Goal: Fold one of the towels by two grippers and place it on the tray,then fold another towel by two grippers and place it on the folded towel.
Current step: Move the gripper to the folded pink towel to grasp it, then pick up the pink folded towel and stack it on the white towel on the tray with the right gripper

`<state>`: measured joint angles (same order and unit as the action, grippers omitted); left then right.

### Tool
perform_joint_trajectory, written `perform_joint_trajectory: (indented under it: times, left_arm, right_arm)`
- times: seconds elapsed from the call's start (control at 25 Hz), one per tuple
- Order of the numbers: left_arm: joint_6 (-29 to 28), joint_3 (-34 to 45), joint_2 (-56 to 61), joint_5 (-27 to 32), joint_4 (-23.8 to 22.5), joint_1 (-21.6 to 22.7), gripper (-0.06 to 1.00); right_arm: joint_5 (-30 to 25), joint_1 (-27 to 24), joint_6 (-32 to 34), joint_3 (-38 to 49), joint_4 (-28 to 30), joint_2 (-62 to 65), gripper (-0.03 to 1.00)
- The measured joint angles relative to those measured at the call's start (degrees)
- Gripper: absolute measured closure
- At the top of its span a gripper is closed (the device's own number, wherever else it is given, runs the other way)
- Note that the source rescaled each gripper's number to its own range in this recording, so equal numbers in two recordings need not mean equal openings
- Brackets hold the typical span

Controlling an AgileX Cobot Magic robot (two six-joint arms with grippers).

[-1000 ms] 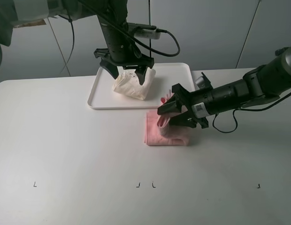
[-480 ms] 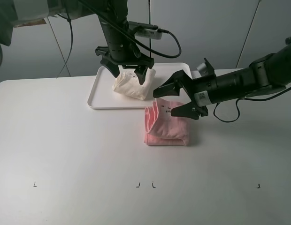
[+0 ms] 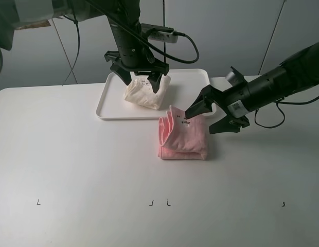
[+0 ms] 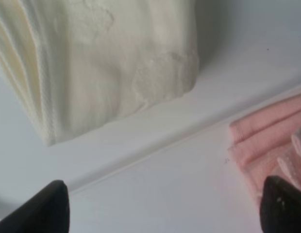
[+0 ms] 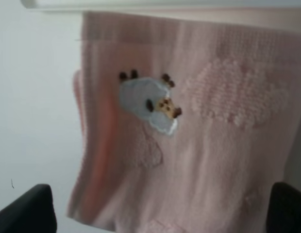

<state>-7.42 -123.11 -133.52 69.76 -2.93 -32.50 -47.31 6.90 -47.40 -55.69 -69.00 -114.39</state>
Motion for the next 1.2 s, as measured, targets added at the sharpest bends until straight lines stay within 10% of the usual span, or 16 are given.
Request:
perform_joint_trajectory:
  times: [0.52,1.04,1.2]
  left_arm:
    - [0.0,0.0,0.0,0.0,0.1,0.0,-0.06]
    - [1.1,0.0,0.0,0.0,-0.1,0.0,-0.06]
    - [3.9,0.0,0.0,0.0,0.0,0.0,-0.06]
  right_arm:
    - [0.7,0.0,-1.7,-0.1,-0.8,-5.2,0.09]
    - [1.8,0.0,-7.1,-0.1,-4.8,-6.5,0.86]
    - [-0.1,0.0,-8.4,-0.1,-5.1,-6.5,0.89]
